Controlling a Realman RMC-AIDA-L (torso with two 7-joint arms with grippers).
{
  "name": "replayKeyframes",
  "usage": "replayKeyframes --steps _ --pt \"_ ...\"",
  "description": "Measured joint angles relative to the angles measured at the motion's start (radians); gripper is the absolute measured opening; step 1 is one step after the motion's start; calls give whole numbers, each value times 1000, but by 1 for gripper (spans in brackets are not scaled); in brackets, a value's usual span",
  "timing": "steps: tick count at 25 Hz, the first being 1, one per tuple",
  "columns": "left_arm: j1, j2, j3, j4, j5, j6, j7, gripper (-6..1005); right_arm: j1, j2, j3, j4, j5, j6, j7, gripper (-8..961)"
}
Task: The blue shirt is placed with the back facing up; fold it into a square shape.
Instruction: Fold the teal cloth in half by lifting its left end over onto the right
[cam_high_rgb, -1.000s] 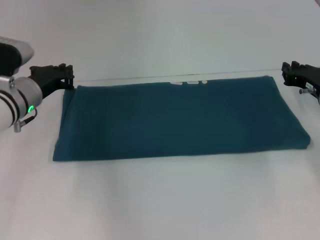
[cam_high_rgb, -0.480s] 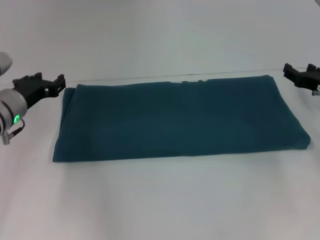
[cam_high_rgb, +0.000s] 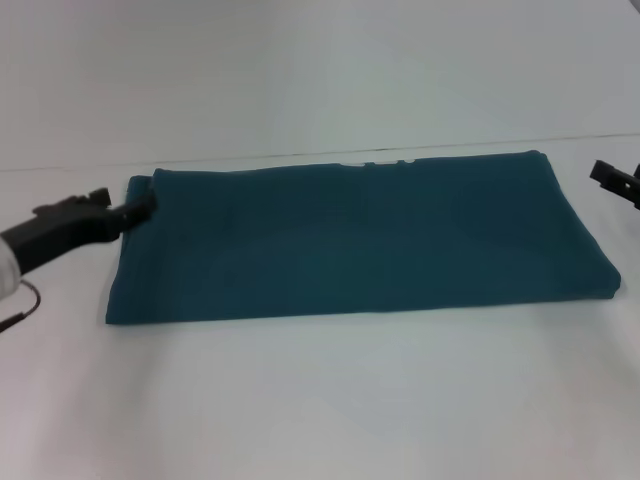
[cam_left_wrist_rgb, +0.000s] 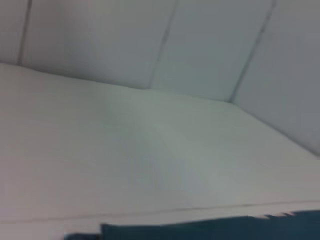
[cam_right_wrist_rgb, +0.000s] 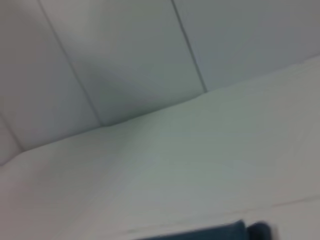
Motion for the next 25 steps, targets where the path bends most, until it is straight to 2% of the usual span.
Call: replayKeyframes --steps 5,14,18,25 --pt "64 2 -5 76 70 121 -101 773 -58 -27 -52 -93 -83 -135 219 823" --pt "95 0 -46 106 197 156 -157 773 -105 -68 -35 -255 -206 -360 526 821" --pt "101 -1 -63 101 246 133 -173 774 -106 -90 -20 -264 -262 -382 603 823" --pt "104 -4 -69 88 276 109 -187 774 -95 -105 14 -271 -357 -404 681 819"
